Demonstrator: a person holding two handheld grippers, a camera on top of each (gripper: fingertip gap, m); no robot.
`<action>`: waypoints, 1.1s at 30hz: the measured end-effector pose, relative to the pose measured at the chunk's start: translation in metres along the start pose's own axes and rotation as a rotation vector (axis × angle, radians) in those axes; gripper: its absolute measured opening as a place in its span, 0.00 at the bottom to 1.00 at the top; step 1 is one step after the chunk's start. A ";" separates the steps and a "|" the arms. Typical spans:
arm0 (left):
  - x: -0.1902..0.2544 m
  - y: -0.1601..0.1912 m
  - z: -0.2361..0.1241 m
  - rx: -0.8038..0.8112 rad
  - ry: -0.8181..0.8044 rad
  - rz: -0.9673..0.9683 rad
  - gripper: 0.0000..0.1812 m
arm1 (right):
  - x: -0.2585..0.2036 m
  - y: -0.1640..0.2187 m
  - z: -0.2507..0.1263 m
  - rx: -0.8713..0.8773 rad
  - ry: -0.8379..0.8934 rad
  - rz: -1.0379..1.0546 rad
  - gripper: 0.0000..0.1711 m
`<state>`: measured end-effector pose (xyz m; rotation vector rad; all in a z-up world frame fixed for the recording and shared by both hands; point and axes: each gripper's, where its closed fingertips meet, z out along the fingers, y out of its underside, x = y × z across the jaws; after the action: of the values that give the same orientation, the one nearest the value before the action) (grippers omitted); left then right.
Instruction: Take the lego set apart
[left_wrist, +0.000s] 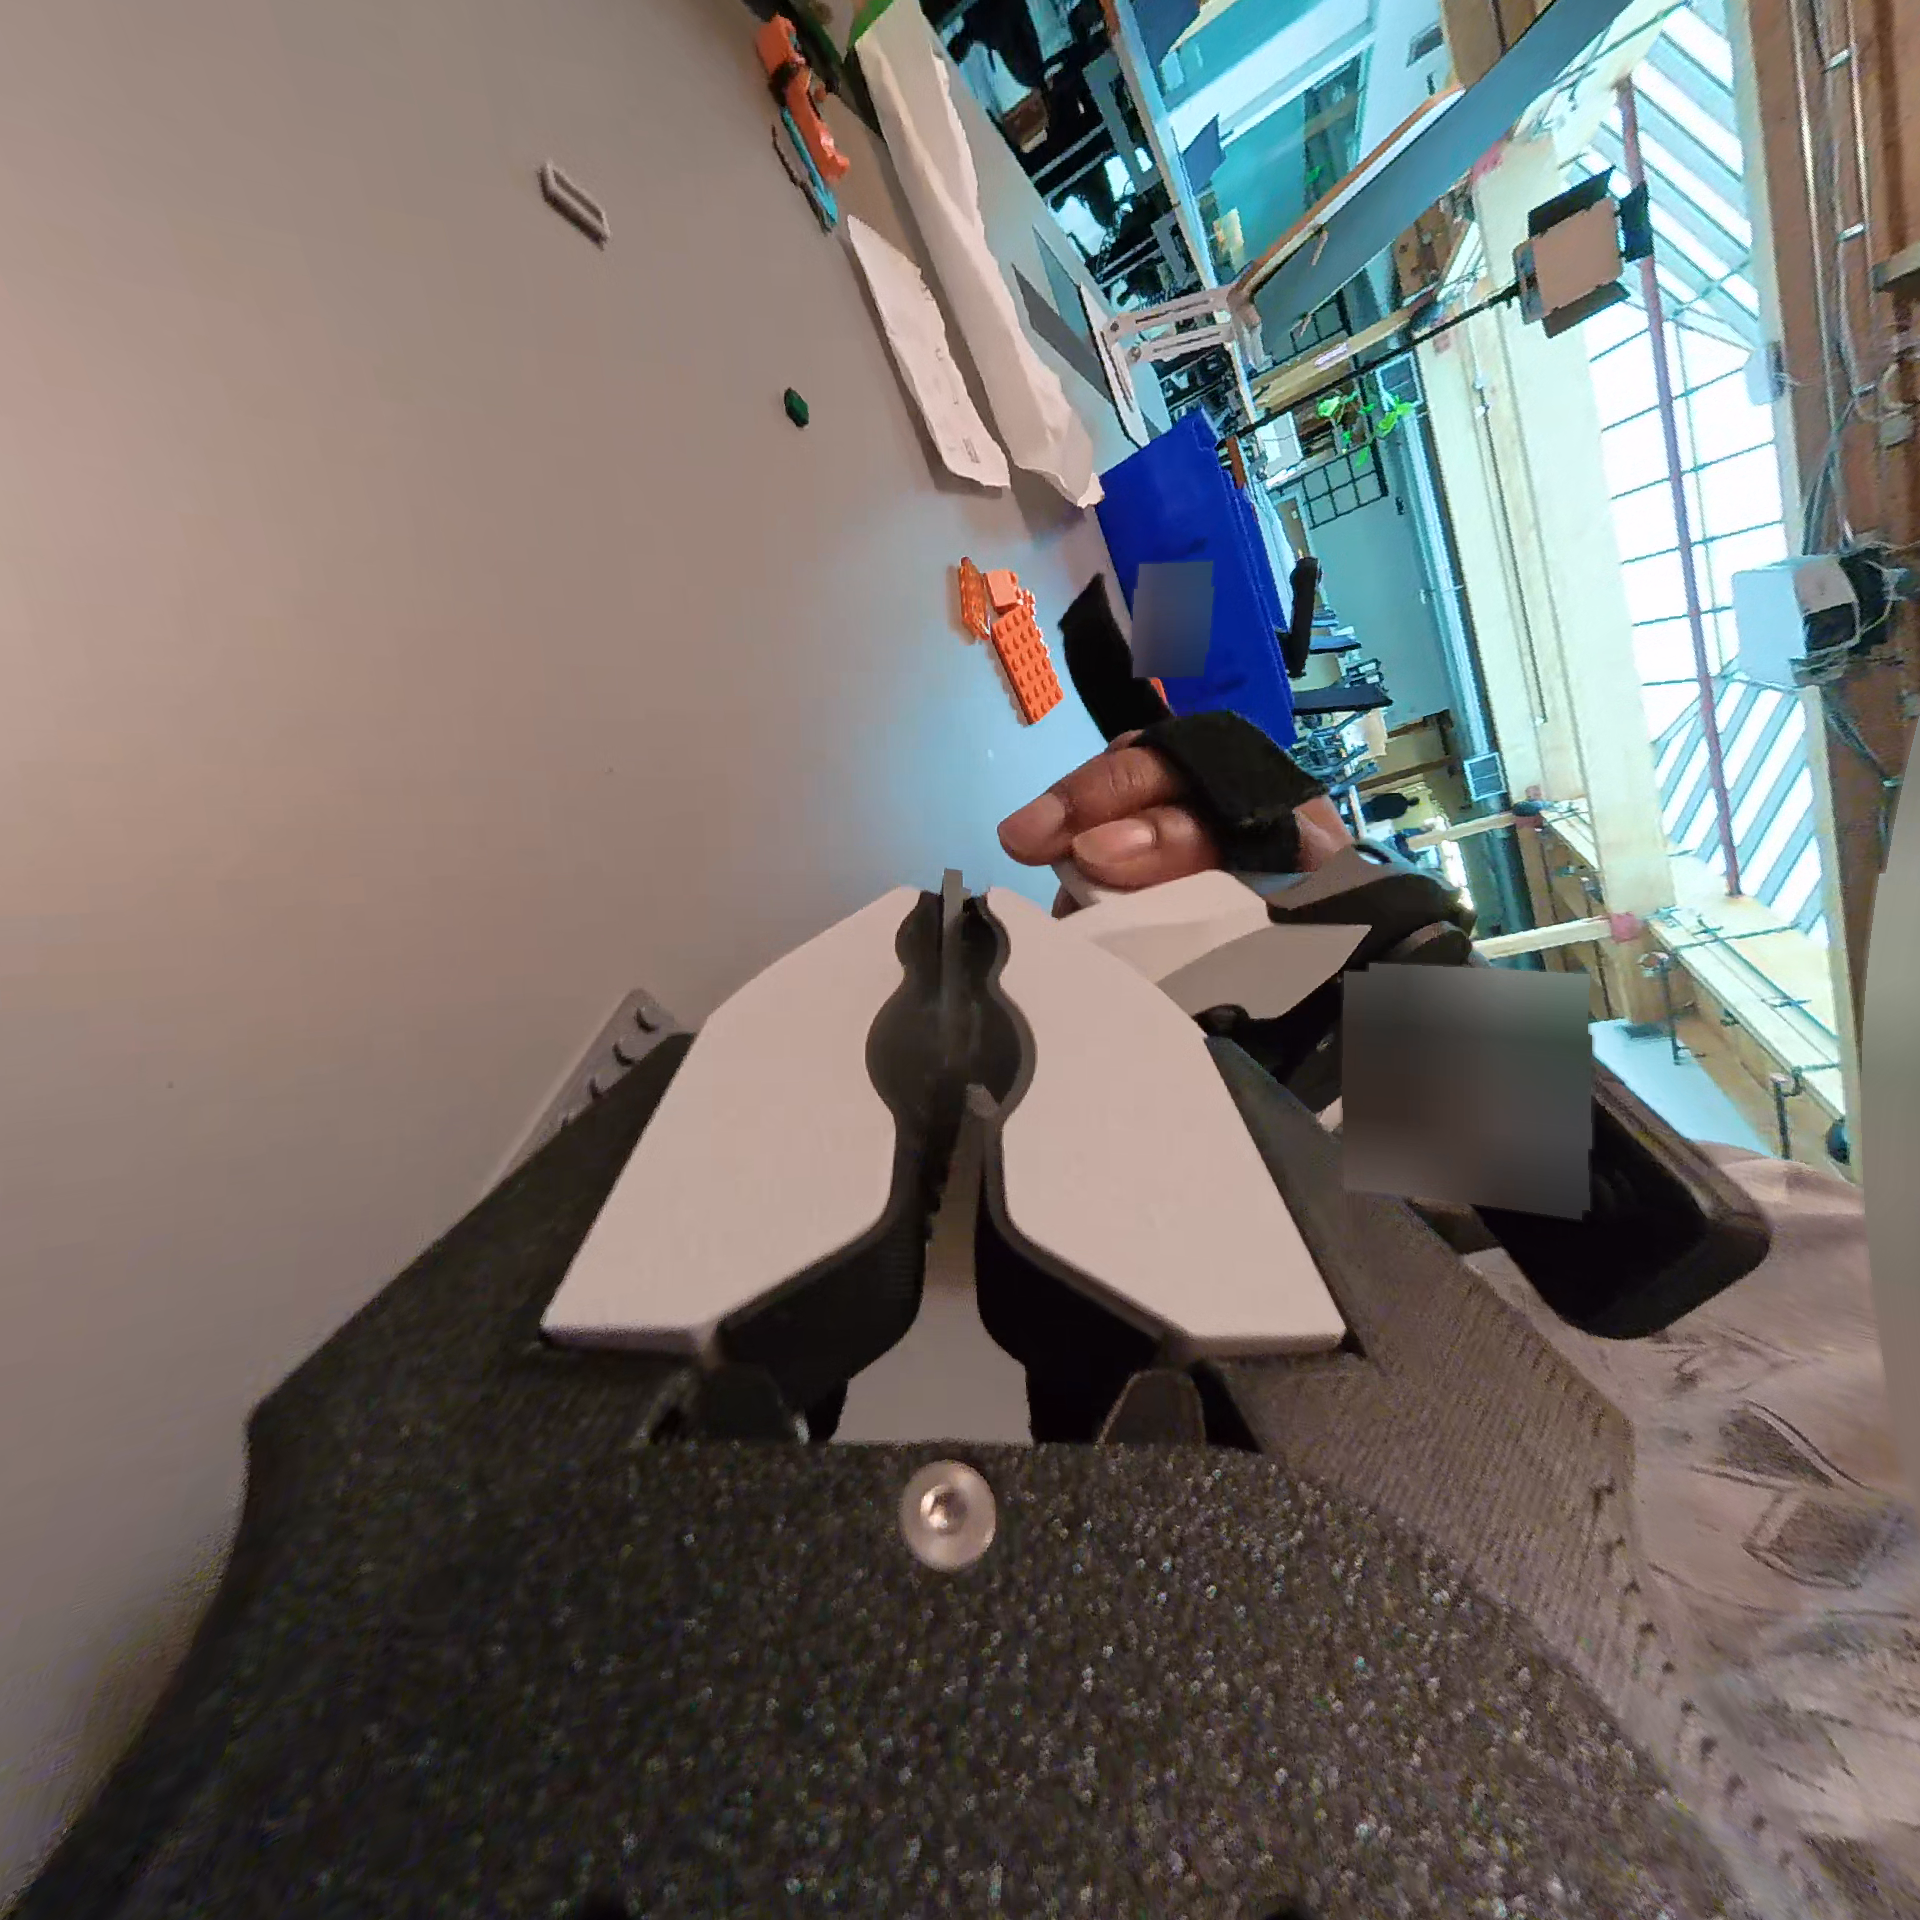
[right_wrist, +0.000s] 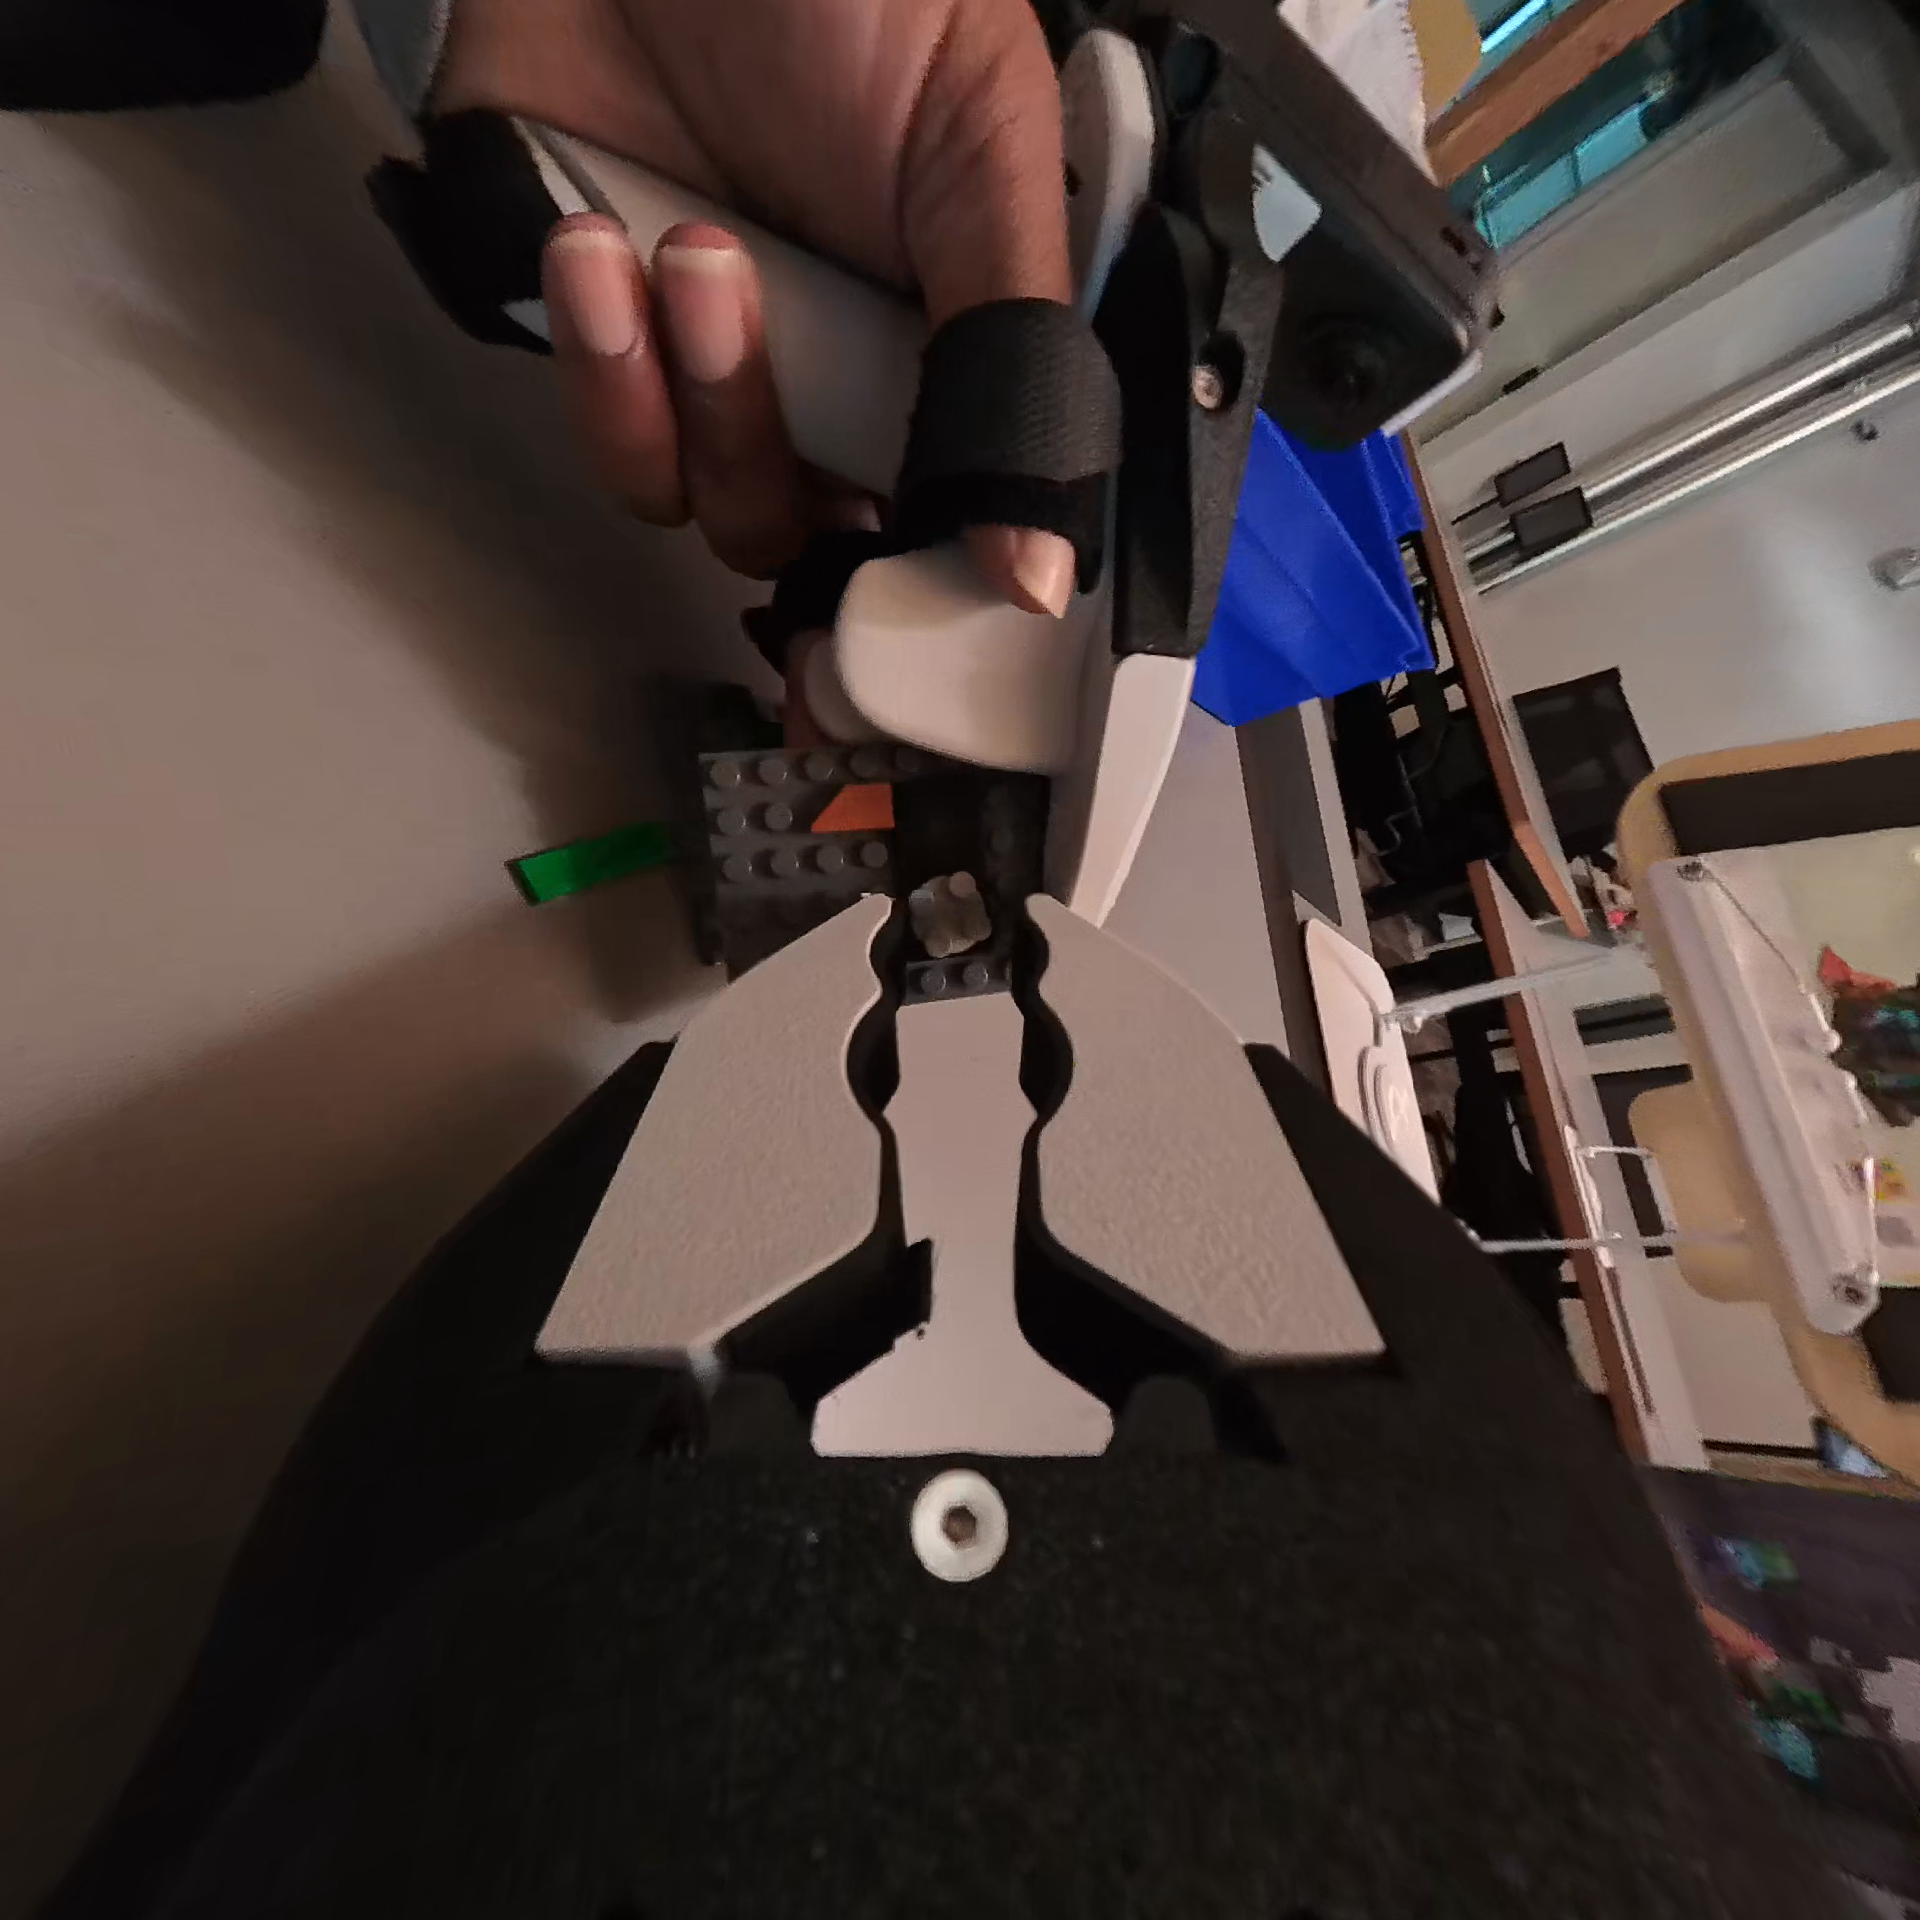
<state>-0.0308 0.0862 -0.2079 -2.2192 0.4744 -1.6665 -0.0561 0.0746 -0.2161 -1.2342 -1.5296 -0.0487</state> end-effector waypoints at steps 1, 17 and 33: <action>-0.001 0.002 0.000 -0.009 0.006 -0.011 0.03 | -0.003 -0.001 0.001 0.002 -0.005 -0.028 0.09; -0.002 0.016 -0.002 -0.096 -0.038 0.081 0.03 | -0.017 -0.005 0.002 -0.054 -0.110 -0.048 0.08; 0.012 0.009 -0.004 -0.044 0.027 0.065 0.03 | -0.006 -0.017 -0.014 0.093 -0.158 0.220 0.00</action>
<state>-0.0324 0.0722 -0.2006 -2.1903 0.5888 -1.6701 -0.0590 0.0542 -0.2059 -1.3494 -1.5037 0.2671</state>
